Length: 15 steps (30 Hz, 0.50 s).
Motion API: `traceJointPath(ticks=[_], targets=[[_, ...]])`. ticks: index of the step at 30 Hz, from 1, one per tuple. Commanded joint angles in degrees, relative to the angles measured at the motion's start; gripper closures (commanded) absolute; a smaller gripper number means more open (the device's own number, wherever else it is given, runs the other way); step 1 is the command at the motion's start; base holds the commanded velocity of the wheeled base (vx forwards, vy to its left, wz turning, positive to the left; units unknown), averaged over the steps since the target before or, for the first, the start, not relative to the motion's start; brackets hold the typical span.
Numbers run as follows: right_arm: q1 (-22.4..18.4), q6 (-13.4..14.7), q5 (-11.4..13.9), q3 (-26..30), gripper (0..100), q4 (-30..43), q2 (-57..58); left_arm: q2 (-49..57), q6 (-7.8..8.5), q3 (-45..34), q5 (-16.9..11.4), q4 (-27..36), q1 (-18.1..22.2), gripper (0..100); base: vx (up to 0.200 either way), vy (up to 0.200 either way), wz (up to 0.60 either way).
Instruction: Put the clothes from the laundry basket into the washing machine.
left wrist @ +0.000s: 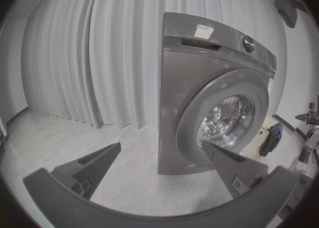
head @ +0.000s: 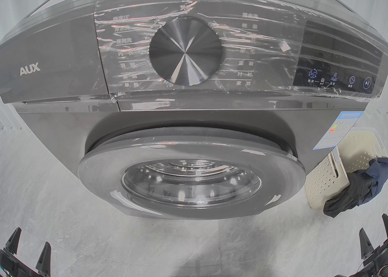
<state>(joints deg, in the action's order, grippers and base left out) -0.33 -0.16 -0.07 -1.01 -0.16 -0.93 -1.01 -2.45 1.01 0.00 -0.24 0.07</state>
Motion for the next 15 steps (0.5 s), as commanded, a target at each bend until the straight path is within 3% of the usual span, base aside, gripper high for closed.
traceJointPath(ticks=[1,12,13,14,15], targets=[[0.1,-0.1,0.1,1.0,0,0.0,0.9,0.7,-0.01,-0.9,0.0,0.0,0.0,0,0.000,0.000,0.00],[0.0,0.2,0.0,0.7,0,-0.6,0.9,0.7,-0.01,-0.9,0.0,0.0,0.0,0,0.000,0.000,0.00],[0.2,1.0,0.5,-4.2,0,-1.9,0.8,0.7,-0.01,-0.9,0.0,0.0,0.0,0,0.000,0.000,0.00],[0.2,1.1,0.5,-4.7,0,-1.9,0.8,0.7,-0.01,-0.9,0.0,0.0,0.0,0,0.000,0.000,0.00],[0.5,1.1,1.4,-11.3,0,-0.2,-2.4,0.7,-0.01,-0.9,0.0,0.0,0.0,0,0.000,0.000,0.00]])
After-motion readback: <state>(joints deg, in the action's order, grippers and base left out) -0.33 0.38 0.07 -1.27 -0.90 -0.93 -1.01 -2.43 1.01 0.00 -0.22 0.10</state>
